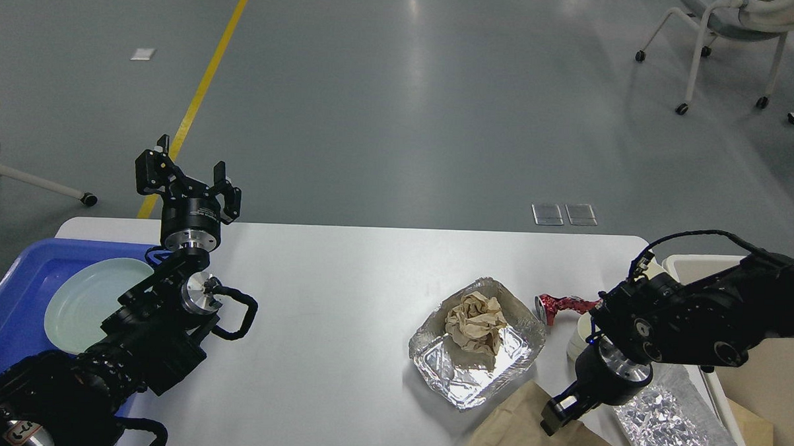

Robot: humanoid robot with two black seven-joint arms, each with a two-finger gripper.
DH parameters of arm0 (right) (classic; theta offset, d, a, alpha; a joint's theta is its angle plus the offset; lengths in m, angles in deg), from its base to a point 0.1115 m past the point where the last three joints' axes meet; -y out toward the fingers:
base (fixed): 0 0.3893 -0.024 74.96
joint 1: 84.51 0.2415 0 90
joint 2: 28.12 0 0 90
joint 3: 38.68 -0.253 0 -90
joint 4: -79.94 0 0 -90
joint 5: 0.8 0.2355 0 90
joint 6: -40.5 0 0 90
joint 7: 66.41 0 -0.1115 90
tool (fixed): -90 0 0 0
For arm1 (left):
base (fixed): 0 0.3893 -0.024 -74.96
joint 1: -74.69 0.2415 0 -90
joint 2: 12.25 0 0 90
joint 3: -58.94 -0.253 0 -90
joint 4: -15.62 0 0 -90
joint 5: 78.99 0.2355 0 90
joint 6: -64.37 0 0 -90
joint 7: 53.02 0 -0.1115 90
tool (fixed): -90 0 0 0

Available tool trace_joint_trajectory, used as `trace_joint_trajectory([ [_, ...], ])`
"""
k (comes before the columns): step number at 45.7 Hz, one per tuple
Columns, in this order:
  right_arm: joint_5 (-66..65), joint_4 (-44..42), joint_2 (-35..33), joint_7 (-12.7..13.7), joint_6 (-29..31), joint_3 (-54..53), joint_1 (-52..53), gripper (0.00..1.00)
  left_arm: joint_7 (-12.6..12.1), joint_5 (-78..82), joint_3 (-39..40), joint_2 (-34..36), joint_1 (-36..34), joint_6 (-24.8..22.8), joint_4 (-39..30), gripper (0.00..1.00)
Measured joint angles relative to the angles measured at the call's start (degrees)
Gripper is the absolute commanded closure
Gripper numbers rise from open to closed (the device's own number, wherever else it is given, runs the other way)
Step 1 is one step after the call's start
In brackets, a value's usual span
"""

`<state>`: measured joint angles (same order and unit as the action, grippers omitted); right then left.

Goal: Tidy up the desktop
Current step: 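Lower the right gripper onto the brown paper bag beside the foil tray, then lift the brown paper bag and carry it over the white bin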

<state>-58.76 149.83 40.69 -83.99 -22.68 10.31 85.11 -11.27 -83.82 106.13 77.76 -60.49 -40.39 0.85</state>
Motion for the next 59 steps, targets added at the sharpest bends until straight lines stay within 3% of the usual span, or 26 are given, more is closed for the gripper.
trace_joint_trajectory([
  [7,0.18,1.06,-1.85,-0.82,0.47,0.01,1.82,1.00,0.00,0.00,0.00,0.00,0.00,0.00,0.00,0.00],
  [13,0.21,4.38,-5.47,-4.56,2.32,0.36,5.07,1.00,0.00,0.00,0.00,0.00,0.00,0.00,0.00,0.00],
  [19,0.21,10.30,-11.15,-8.20,7.28,0.54,11.70,1.00,0.00,0.00,0.00,0.00,0.00,0.00,0.00,0.00],
  [25,0.44,14.67,-16.03,-9.54,13.52,0.27,21.04,1.00,0.00,0.00,0.00,0.00,0.00,-0.08,0.00,0.00],
  [37,12.98,13.00,-17.37,-9.84,27.21,-0.26,46.80,1.00,0.01,0.00,0.00,-0.01,0.00,-0.10,-0.01,0.00],
  [48,27.15,9.06,-14.06,-9.68,28.18,-2.43,69.68,1.00,0.01,0.00,0.00,-0.01,0.00,-0.10,-0.01,0.00],
  [59,31.57,4.65,-11.15,-8.17,28.18,-3.15,76.46,1.00,0.01,0.00,0.00,-0.01,0.00,-0.10,-0.01,0.00],
])
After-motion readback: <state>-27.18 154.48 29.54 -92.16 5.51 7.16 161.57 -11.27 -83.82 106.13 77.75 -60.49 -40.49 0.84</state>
